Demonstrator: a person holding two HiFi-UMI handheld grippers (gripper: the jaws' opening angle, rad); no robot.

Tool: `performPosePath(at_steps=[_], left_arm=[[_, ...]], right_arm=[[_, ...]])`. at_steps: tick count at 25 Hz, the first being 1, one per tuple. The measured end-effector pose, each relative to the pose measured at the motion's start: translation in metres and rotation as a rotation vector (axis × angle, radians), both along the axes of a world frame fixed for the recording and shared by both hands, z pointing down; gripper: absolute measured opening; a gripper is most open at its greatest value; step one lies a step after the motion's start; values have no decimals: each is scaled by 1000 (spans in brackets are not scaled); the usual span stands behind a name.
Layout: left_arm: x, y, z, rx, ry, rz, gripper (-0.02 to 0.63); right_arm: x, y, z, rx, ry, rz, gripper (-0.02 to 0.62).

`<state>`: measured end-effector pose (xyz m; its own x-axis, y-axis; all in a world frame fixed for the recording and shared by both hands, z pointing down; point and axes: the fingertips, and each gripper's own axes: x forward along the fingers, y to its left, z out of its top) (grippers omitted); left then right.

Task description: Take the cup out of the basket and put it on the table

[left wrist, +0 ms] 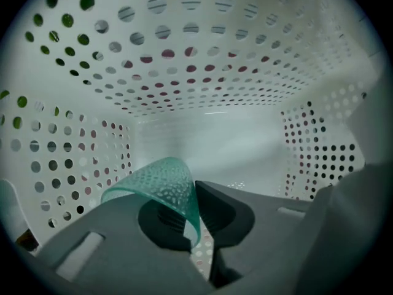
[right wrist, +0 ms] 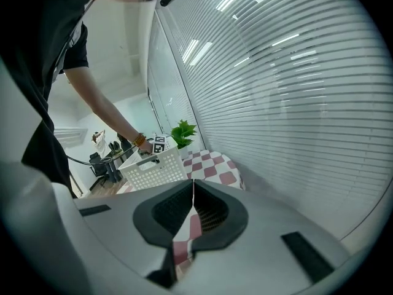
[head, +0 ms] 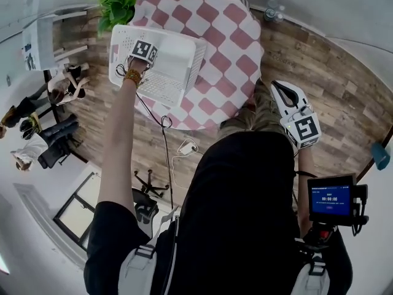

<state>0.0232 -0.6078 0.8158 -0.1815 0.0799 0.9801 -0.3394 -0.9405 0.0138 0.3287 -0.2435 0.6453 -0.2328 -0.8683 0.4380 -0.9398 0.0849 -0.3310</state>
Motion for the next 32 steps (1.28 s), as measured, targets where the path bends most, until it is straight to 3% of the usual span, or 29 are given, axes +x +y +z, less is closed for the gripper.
performPosePath(at_steps=[5, 14, 32], left_arm=[[8, 1, -18, 11, 59, -2, 23], [11, 27, -83, 38, 237, -62, 23], [16, 57, -174, 253, 498, 45, 23]], right_arm=[[-10, 1, -9, 15, 11, -21, 11], [-41, 13, -52, 86, 60, -67, 11], [-68, -6, -76, 180, 109, -201, 11]])
